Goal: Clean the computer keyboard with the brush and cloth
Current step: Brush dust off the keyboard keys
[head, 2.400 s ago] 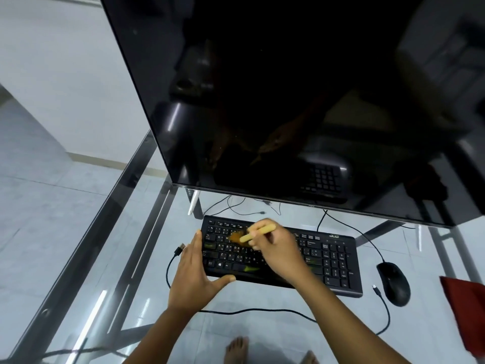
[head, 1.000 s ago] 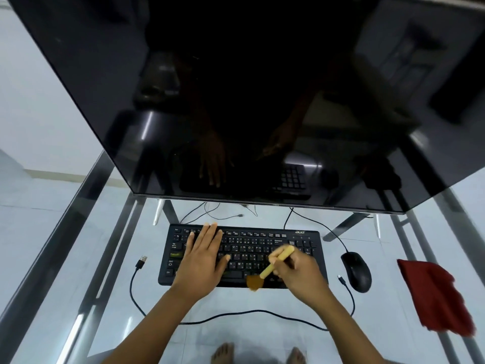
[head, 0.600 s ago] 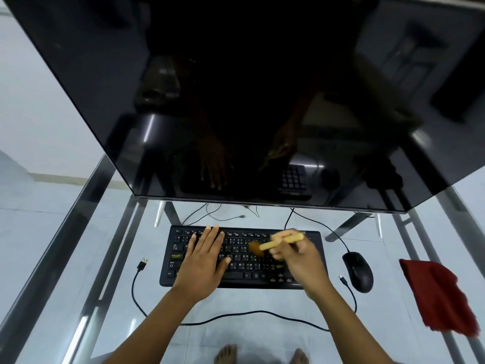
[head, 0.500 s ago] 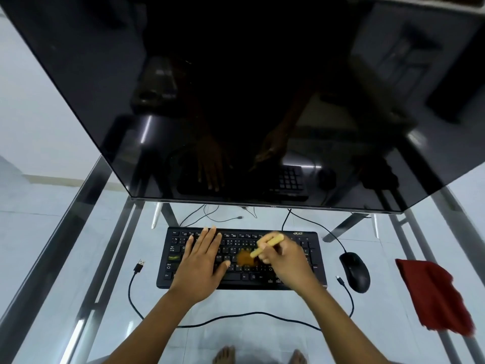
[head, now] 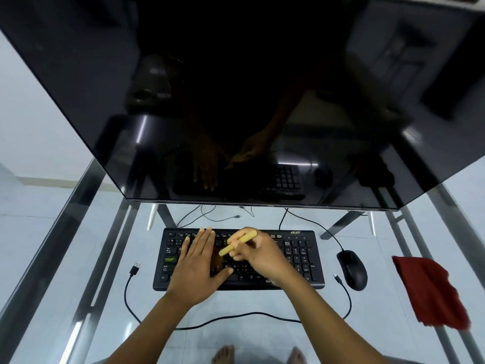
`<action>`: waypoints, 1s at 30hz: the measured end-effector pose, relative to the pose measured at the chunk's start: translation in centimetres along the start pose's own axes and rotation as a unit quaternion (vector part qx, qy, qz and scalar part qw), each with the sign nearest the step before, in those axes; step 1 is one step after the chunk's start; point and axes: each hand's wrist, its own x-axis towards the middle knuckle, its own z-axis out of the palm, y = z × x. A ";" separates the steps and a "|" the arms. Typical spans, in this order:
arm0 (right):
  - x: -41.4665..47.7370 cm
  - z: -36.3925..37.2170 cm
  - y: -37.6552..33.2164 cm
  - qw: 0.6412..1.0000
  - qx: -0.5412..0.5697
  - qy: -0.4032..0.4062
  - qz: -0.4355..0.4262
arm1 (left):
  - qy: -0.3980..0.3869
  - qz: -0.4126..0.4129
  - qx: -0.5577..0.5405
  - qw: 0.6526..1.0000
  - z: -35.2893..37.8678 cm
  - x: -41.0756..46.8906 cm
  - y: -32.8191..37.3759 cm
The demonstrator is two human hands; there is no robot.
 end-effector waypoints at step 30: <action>-3.0 -6.5 4.2 0.977 0.007 0.213 -0.026 | -0.061 0.093 0.090 0.990 1.2 1.5 4.8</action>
